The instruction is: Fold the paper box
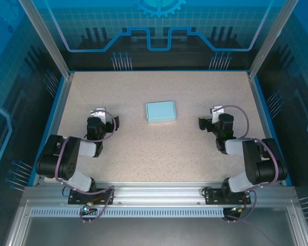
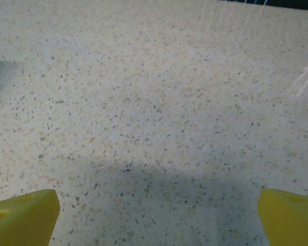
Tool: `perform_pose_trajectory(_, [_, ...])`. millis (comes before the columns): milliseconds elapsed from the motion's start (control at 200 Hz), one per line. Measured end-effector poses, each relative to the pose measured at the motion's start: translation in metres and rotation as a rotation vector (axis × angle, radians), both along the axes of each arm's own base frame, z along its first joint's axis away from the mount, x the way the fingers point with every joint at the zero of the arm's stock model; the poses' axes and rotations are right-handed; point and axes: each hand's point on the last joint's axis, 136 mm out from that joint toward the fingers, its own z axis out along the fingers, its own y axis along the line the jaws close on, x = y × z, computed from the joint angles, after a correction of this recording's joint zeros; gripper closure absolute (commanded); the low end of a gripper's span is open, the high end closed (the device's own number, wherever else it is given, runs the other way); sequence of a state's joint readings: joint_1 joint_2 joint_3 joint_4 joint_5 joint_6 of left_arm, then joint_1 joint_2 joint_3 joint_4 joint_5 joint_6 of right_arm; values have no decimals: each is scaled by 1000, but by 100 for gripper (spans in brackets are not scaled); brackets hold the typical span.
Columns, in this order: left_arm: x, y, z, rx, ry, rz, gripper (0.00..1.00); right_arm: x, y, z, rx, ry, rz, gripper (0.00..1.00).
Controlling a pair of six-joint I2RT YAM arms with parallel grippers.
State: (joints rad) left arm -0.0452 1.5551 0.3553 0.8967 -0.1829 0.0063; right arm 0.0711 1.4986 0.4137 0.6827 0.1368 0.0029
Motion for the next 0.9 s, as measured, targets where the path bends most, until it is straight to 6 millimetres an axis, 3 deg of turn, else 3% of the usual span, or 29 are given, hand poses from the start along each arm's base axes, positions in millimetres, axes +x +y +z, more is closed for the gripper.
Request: perform_pose_trajectory(900, [3, 0, 3, -17, -9, -15, 1, 5, 7, 9, 19, -41, 33, 0])
